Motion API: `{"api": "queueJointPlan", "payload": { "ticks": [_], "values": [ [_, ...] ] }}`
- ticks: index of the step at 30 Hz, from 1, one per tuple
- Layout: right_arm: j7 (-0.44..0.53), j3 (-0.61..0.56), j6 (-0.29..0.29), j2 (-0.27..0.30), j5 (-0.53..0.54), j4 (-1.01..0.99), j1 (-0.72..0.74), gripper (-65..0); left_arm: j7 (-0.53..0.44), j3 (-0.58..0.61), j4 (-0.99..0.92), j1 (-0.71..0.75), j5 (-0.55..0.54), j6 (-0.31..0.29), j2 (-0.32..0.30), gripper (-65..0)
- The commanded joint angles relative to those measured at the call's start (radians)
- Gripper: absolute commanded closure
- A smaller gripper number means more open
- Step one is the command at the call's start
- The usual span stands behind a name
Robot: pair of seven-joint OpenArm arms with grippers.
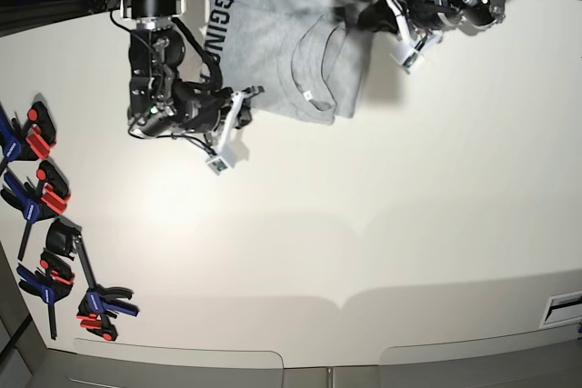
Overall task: Fold the T-shirt properly
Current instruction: 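Drag the folded shirt with the right gripper toward the clamps and flatten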
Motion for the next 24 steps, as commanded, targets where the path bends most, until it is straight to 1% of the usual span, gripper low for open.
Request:
{"api": "queueJointPlan", "payload": {
  "ticks": [1, 3, 5, 7, 10, 12, 13, 15, 18, 20, 22, 24],
  "values": [
    [-0.002, 0.025, -0.003, 0.008, 0.029, 0.015, 0.007, 0.0, -0.014, -0.007, 0.011, -0.017, 0.078, 0.06, -0.01, 0.0],
    [-0.011, 0.077, -0.003, 0.003, 0.119, 0.015, 0.002, 0.0, -0.047, -0.007, 0.011, -0.045, 0.133, 0.112, -0.01, 0.0],
    [-0.024, 0.132, -0.002, 0.003, 0.221, 0.015, 0.002, 0.0, -0.06, -0.007, 0.011, -0.081, 0.146, 0.136, -0.01, 0.0],
    [-0.034, 0.187, 0.01, 0.003, 0.322, 0.016, 0.002, 0.0, -0.06, -0.007, 0.011, -0.126, 0.146, 0.142, -0.009, 0.0],
    [-0.072, 0.262, 0.071, 0.003, 0.461, 0.018, 0.002, 0.0, -0.063, -0.007, 0.011, -0.197, 0.146, 0.142, -0.009, 0.0],
    [-0.095, 0.308, 0.103, 0.003, 0.543, 0.023, 0.002, 0.0, -0.084, -0.007, 0.011, -0.238, 0.145, 0.142, -0.009, 0.0],
    [-0.101, 0.329, 0.112, 0.003, 0.582, 0.028, 0.002, 0.0, -0.1, -0.007, 0.011, -0.257, 0.145, 0.142, -0.009, 0.0],
    [-0.109, 0.36, 0.112, 0.003, 0.652, 0.048, 0.002, 0.0, -0.113, -0.007, 0.011, -0.292, 0.145, 0.142, -0.01, 0.0],
    [-0.164, 0.358, 0.112, -0.002, 0.768, 0.101, 0.002, 0.0, -0.103, -0.011, 0.012, -0.338, 0.146, 0.142, -0.01, 0.0],
    [-0.213, 0.32, 0.112, -0.012, 0.842, 0.148, 0.0, 0.0, -0.1, -0.032, 0.012, -0.354, 0.149, 0.142, -0.01, 0.0],
    [-0.232, 0.254, 0.112, -0.025, 0.864, 0.193, -0.006, 0.0, -0.088, -0.067, 0.013, -0.357, 0.157, 0.152, -0.01, 0.0],
    [-0.232, 0.175, 0.112, -0.039, 0.863, 0.221, -0.018, 0.0, -0.069, -0.114, 0.012, -0.358, 0.164, 0.182, -0.014, 0.0]
  ]
}}
